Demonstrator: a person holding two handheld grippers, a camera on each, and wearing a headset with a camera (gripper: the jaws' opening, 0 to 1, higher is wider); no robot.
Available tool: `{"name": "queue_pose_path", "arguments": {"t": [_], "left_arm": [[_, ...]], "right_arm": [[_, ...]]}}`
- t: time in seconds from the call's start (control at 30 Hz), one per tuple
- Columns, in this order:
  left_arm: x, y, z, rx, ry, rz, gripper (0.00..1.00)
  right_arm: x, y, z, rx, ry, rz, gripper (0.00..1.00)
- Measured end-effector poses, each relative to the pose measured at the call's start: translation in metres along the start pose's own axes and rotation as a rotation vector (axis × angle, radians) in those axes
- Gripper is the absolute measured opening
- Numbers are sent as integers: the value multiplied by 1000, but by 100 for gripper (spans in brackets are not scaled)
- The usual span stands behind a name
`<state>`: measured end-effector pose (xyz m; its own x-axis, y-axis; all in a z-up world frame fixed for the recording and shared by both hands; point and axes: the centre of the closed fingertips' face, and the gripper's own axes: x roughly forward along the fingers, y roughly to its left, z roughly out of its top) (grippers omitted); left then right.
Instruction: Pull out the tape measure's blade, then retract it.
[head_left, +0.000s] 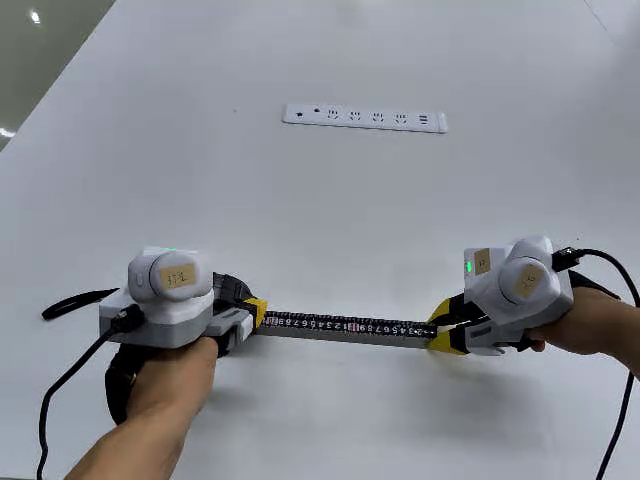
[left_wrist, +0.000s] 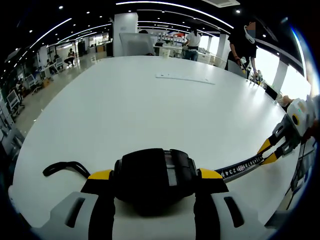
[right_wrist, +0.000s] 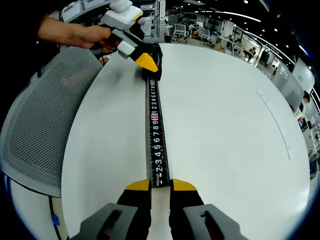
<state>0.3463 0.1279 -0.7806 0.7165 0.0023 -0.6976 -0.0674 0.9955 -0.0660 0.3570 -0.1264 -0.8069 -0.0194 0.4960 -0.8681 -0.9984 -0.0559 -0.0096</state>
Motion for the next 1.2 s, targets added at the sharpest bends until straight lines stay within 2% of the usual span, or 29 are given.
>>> {"name": "queue_pose_path", "arguments": {"t": [1.2], "left_arm": [[0, -1, 0, -16, 3, -9, 59]], "right_arm": [[15, 0, 26, -10, -14, 14, 9]]}}
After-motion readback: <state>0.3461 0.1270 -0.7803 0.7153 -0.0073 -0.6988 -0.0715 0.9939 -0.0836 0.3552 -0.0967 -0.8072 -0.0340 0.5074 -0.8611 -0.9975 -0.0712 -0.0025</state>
